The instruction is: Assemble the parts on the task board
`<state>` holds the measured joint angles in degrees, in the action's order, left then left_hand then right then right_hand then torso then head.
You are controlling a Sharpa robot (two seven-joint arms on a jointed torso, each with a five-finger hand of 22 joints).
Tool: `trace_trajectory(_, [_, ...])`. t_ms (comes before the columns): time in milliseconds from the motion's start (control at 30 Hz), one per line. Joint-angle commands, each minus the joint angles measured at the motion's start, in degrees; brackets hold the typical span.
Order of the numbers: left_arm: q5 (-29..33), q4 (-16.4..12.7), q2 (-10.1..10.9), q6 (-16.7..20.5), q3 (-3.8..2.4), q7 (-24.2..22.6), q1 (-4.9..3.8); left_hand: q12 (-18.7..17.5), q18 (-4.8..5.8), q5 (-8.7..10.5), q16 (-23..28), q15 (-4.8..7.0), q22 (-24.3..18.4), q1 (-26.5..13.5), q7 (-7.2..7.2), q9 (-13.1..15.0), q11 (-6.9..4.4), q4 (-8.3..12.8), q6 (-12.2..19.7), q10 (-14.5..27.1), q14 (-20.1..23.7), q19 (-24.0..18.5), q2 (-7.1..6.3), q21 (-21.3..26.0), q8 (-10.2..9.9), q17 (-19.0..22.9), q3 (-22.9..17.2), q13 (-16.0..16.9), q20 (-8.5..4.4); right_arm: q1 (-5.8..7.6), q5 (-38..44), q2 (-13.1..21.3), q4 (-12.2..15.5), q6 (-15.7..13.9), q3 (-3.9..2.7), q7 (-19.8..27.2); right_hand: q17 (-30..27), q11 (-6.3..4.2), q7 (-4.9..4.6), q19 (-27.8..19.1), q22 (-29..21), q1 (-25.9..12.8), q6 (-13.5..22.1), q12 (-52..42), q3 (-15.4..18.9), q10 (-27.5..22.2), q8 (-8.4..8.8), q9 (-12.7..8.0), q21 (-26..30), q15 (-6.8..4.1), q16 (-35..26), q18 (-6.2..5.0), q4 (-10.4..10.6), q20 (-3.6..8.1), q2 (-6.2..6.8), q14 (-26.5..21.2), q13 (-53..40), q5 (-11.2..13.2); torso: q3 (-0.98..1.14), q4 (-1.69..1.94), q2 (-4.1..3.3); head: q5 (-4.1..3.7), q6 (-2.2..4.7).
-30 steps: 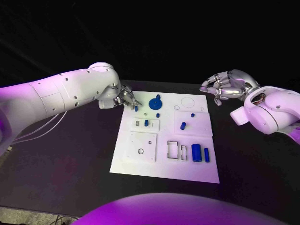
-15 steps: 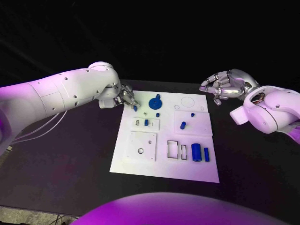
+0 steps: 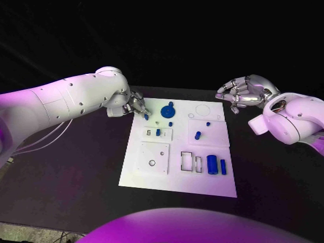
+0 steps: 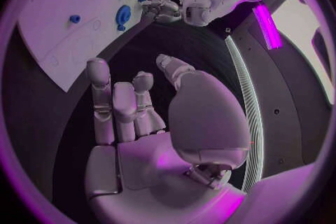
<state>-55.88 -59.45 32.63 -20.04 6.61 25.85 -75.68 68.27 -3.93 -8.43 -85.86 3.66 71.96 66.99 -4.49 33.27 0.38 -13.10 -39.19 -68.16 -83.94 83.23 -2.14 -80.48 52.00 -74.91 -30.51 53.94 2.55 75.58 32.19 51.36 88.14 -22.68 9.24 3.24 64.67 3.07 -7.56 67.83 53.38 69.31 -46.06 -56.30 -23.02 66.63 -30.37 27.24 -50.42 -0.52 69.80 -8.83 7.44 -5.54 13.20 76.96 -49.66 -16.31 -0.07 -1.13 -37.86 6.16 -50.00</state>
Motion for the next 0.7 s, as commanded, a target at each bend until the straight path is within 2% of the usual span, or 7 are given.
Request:
trace_trajectory(33, [0.8, -0.2, 0.1, -0.3, 0.00, -0.9, 0.02, -0.1, 0.28, -0.30, 0.3, -0.15, 0.0, 2.9, -0.13, 0.1, -0.26, 3.7, 0.8, 0.2, -4.3, -0.2, -0.75, 0.2, 0.6, -9.8, -6.8, -0.3, -0.12, -0.03, 0.5, 0.0, 0.0, 0.6, -0.01, 0.1, -0.1, 0.01, -0.18, -0.6, -0.1, 0.1, 0.4, 0.2, 0.1, -0.2, -0.03, -0.1, 0.3, -0.09, -0.2, -0.12, 0.4, 0.00, -0.10, -0.3, 0.1, -0.4, -0.02, -0.02, -0.01, 0.02, 0.00])
trace_trajectory(67, [0.9, -0.3, 0.2, -0.2, 0.00, -1.0, 0.02, -0.2, 0.26, -0.39, 0.3, -0.22, 0.1, 2.9, -0.33, 0.5, 0.09, 6.1, 1.1, 0.0, -4.3, -0.2, -1.88, 0.1, 1.3, -9.8, -11.9, -0.4, -0.05, -0.03, 0.5, 0.0, 0.0, 0.6, -0.01, 0.1, -0.1, 0.01, -0.18, -0.6, -0.1, 0.1, 0.4, 0.2, 0.1, -0.2, -0.03, -0.1, 0.3, -0.09, -0.2, -0.12, 0.4, 0.00, -0.10, -0.3, 0.1, -0.4, -0.02, -0.02, -0.01, 0.03, 0.00])
trace_trajectory(200, [1.8, -0.6, 0.5, 0.2, 0.00, -1.3, 0.03, -0.3, 0.30, -0.37, 0.3, -0.38, 0.3, 1.2, -0.48, 0.9, 0.13, 8.6, 1.4, -0.2, -4.4, -0.1, -2.82, 0.1, 2.2, -9.8, -16.5, -0.6, 0.14, -0.03, 0.5, -0.1, -0.1, 0.6, -0.01, 0.2, -0.1, 0.01, -0.18, -0.6, -0.1, 0.1, 0.4, 0.2, 0.1, -0.2, -0.03, -0.1, 0.3, -0.09, -0.2, -0.12, 0.4, 0.00, -0.10, -0.3, 0.1, -0.4, -0.01, -0.01, 0.01, 0.03, 0.00])
trace_trajectory(433, [5.1, -2.5, 2.0, 2.0, -0.06, -2.2, 0.04, 0.2, 0.41, -0.85, 0.3, -0.44, 1.0, -0.2, -0.66, 1.4, 0.18, 11.5, 1.1, -0.9, -4.4, 0.1, -3.72, -0.3, 3.1, -9.9, -20.9, 0.0, 0.18, -0.04, 0.5, 0.0, -0.1, 0.5, -0.01, 0.2, -0.2, 0.02, -0.19, -0.6, -0.1, 0.0, 0.4, 0.3, 0.1, -0.2, -0.03, -0.1, 0.2, -0.08, -0.2, -0.12, 0.5, 0.00, -0.09, -0.4, 0.1, -0.4, -0.02, 0.01, 0.02, -0.01, 0.00])
trace_trajectory(700, [7.3, -6.8, 5.0, 4.9, -0.54, -3.5, 0.03, 0.6, 0.51, -1.27, 0.3, -0.38, 1.5, -0.9, -0.59, 1.5, 0.10, 12.3, 0.7, -1.5, -4.4, 0.4, -4.20, -0.6, 3.5, -9.9, -22.0, 0.5, 0.12, -0.05, 0.5, 0.1, 0.0, 0.4, -0.01, 0.2, -0.2, 0.03, -0.20, -0.6, -0.1, 0.0, 0.4, 0.3, 0.2, -0.2, -0.03, -0.1, 0.3, -0.07, -0.2, -0.12, 0.5, 0.00, -0.10, -0.4, 0.1, -0.4, 0.03, 0.04, 0.08, 0.01, 0.00])
